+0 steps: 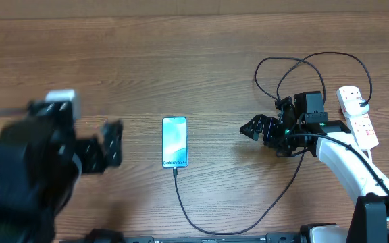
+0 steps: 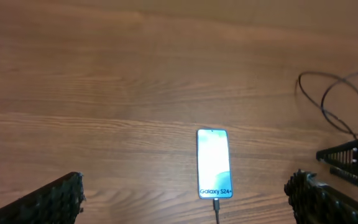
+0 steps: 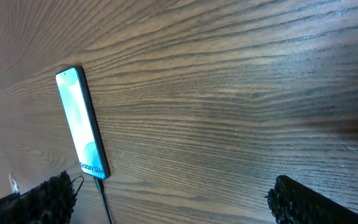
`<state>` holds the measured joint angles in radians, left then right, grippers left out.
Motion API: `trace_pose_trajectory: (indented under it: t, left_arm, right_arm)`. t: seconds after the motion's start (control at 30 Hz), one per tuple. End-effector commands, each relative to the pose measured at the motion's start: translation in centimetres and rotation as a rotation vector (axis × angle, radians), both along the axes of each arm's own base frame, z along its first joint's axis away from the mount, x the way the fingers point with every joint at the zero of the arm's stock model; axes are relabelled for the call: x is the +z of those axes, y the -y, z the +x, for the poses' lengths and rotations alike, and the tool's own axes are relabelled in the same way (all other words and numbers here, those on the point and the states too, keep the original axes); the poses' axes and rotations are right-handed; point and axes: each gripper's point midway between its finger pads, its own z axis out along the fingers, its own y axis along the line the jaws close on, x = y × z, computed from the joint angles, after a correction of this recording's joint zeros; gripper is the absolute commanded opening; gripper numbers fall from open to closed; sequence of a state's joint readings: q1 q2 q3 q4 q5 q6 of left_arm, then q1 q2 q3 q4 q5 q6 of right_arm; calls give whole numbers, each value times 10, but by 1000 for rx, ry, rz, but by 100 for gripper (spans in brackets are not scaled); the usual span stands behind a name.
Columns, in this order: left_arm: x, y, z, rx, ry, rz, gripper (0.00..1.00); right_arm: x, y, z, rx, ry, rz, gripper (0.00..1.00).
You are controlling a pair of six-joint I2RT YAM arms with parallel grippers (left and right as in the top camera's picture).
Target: Plug charger to phone and switch on socket
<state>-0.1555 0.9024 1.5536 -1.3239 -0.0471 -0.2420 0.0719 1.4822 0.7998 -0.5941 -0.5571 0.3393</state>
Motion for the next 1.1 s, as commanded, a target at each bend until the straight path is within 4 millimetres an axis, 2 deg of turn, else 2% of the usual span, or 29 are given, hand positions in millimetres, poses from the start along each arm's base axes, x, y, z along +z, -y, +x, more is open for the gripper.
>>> trace_pose_trajectory:
  t: [0.0, 0.27, 0.43, 0.6, 0.7, 0.97, 1.07]
  left_arm:
    - [3, -13, -30, 69, 58, -26, 98]
    - [4, -28, -101, 113, 219, -79, 100]
    - [-6, -32, -126, 122, 267, -106, 100]
    - [-18, -32, -124, 136, 240, -121, 100]
    - [-33, -31, -118, 138, 194, -111, 100]
    - [-93, -28, -99, 144, 14, -71, 100]
    - [-94, -25, -87, 137, 37, -81, 99]
  right_arm:
    - [8, 1, 8, 3, 38, -6, 100]
    - [8, 0, 9, 3, 40, -6, 100]
    - [9, 0, 9, 3, 44, -5, 100]
    - [9, 0, 9, 3, 45, -6, 100]
    - [9, 0, 10, 3, 46, -5, 100]
    - [11, 0, 16, 3, 75, -3, 100]
    - [12, 0, 17, 3, 83, -3, 100]
